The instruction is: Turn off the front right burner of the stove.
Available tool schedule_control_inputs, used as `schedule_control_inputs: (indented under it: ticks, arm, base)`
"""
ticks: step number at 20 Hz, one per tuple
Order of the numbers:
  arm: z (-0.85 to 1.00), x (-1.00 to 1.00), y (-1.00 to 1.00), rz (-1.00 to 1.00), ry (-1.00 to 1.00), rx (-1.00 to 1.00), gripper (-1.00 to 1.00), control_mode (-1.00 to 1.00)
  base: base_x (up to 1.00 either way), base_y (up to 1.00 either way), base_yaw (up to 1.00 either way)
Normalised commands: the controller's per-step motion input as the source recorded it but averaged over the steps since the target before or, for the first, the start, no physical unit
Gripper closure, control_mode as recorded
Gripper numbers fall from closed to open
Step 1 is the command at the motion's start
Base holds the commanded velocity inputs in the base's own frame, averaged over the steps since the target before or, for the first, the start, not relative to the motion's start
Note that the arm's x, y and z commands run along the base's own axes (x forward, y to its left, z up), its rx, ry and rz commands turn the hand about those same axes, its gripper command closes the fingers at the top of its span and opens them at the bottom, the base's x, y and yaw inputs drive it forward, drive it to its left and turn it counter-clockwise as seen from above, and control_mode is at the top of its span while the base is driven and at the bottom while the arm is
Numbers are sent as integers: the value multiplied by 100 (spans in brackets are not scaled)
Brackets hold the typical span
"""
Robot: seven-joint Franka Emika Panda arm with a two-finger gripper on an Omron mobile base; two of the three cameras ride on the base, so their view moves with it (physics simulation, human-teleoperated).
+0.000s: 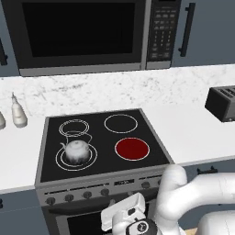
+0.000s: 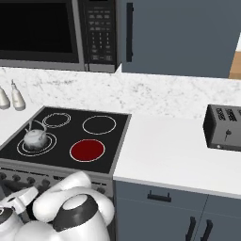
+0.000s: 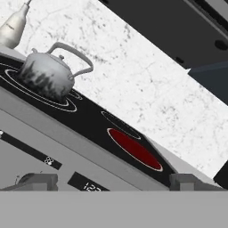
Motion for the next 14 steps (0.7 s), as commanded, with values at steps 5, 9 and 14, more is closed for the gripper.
schedule_control_inputs:
  ticks: [5,9,14]
  arm:
    - [-35,2,8,0,0,0,-100,-100]
    - [-18,19,25,-1,-2,0,-100,-100]
    - [-20,20,24,-1,-1,0,-100,-100]
  base:
    - [0,0,0]
    - [0,0,0]
    - [0,0,0]
